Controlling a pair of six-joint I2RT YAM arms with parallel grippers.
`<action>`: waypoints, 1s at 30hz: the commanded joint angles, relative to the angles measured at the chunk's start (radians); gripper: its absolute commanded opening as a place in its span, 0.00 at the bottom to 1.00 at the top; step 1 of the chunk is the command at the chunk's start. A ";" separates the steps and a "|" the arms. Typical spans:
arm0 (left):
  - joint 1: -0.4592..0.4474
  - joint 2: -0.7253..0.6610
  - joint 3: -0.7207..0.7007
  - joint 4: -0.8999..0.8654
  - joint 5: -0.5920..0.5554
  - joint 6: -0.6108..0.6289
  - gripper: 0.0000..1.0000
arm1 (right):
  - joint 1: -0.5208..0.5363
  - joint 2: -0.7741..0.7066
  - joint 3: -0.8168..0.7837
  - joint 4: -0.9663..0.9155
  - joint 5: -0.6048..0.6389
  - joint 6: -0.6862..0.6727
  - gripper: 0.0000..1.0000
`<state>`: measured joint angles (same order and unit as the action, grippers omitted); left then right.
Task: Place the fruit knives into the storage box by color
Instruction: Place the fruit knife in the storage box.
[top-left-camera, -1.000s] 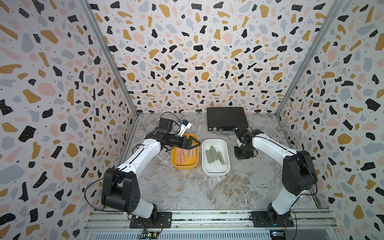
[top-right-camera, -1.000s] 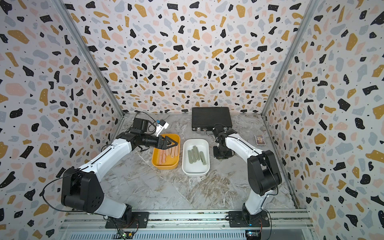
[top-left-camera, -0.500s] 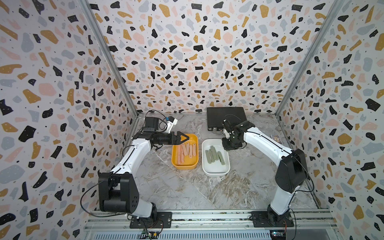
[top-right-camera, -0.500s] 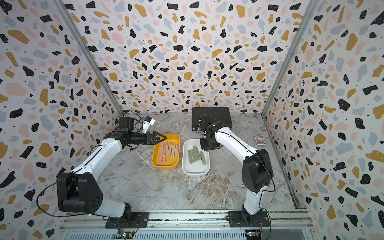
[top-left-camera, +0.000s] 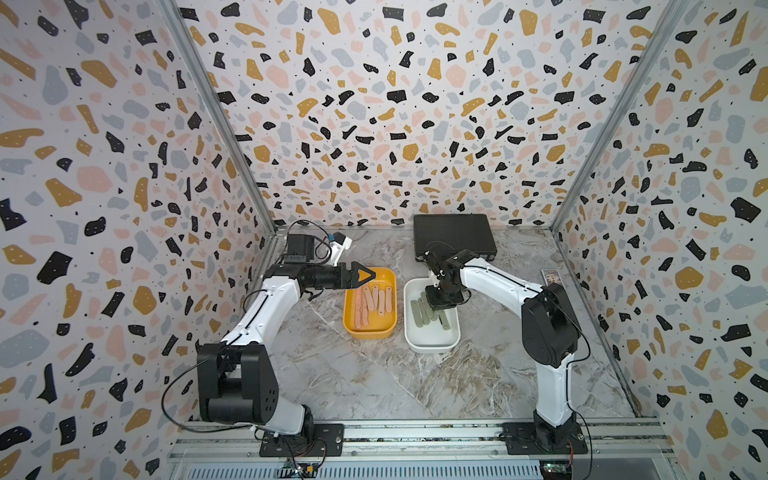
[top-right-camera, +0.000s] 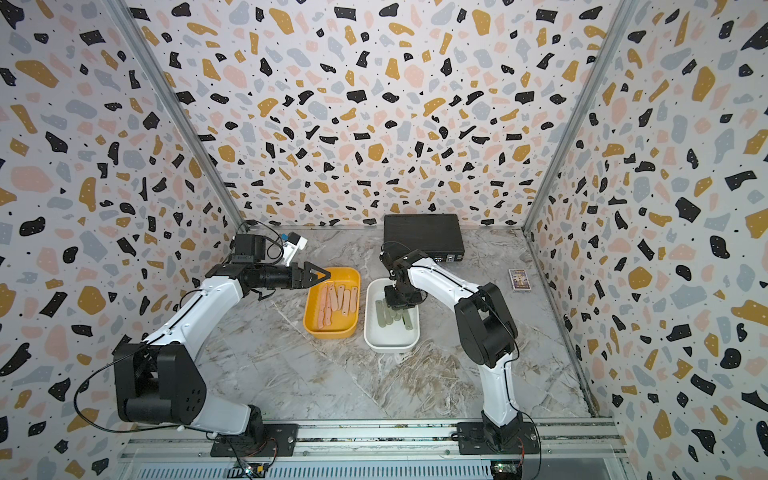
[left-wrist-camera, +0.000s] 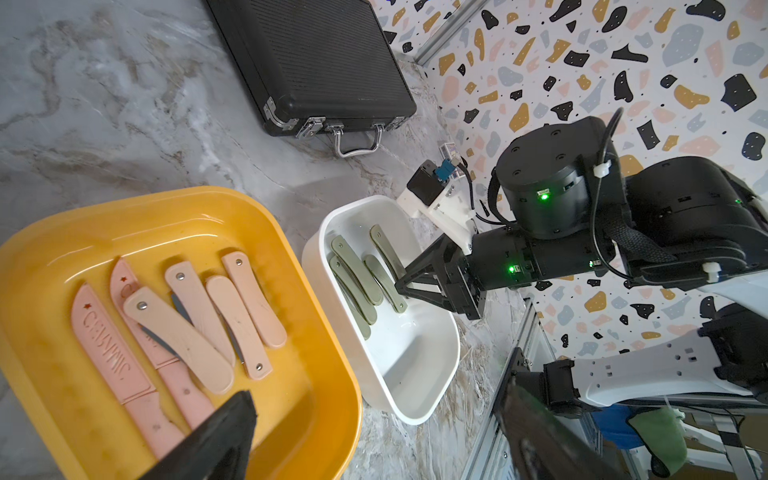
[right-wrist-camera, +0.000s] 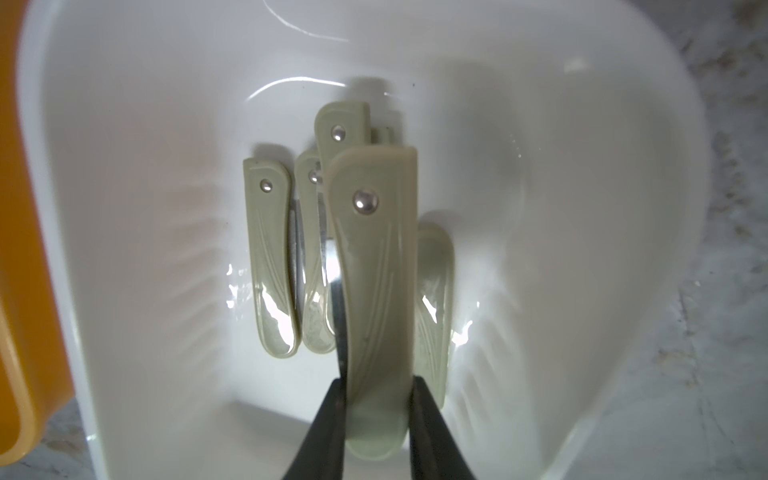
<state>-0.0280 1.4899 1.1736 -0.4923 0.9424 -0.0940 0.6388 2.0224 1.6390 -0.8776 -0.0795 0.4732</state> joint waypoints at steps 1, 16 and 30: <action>0.005 0.014 -0.004 0.029 0.030 0.000 0.93 | 0.000 0.009 -0.001 0.017 -0.006 0.018 0.25; 0.005 0.029 0.002 0.022 0.037 -0.002 0.93 | 0.000 0.035 -0.028 0.043 0.000 0.024 0.28; 0.018 0.003 0.008 0.010 -0.079 0.002 0.91 | 0.000 -0.102 -0.001 0.027 0.021 0.013 0.51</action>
<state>-0.0238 1.5112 1.1732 -0.4931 0.9180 -0.0940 0.6388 2.0190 1.6176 -0.8219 -0.0708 0.4911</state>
